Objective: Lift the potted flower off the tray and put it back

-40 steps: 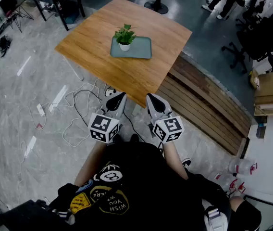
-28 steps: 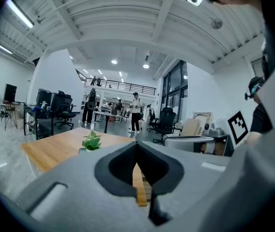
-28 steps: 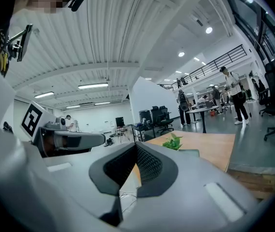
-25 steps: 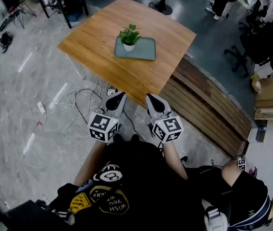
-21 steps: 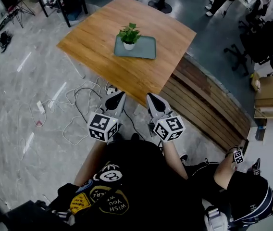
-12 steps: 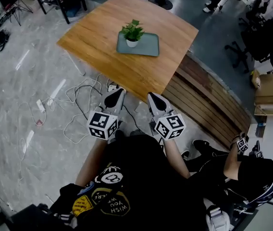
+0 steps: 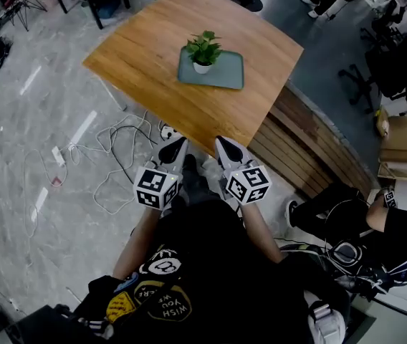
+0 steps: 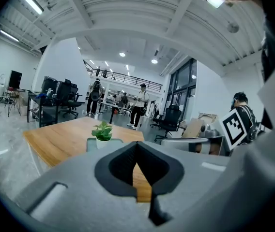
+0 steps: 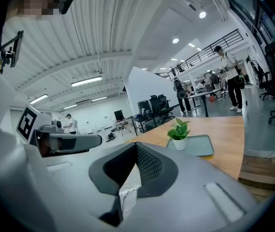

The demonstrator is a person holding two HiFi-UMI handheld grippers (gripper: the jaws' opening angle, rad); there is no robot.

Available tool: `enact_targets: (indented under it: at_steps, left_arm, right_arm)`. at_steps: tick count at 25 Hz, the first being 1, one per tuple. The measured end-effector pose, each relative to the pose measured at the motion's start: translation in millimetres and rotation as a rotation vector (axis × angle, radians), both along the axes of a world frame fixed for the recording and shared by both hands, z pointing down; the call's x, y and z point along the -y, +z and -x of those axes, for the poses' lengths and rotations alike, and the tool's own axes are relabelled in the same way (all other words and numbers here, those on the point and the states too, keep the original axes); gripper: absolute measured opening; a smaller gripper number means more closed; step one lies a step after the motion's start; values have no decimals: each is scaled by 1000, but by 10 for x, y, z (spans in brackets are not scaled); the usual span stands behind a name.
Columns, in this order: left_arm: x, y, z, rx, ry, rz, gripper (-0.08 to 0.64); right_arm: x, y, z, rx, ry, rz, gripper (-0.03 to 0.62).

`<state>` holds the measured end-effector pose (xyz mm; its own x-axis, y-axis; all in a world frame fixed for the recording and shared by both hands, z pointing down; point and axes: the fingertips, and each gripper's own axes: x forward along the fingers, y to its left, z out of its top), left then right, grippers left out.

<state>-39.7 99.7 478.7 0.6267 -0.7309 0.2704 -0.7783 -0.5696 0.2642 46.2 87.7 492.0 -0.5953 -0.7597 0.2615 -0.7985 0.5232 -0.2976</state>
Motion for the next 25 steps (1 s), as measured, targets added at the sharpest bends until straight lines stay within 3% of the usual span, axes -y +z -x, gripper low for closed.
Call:
enact_targets:
  at_steps: [7,12,17,23,25]
  left_arm:
    - [1203,468,-19,32,26,-17,-4]
    - [1786,780,-192,85,56,20,-4]
    - [2179,920,-387,100,78,46,-5]
    - [2320,967,-160,99,81,89,-5]
    - [2344,1008,2,107,62,117,-4]
  right_arm:
    - [1136,561,-49,38,12,28,3]
    - [1826,971,-121,-7,8,-10,20]
    - [2703,1731,-149,-113,-3,50,155]
    - [3660,2493,-87,-262,-2,87,305]
    - [3906,2662,-8,-288,-50,90,439]
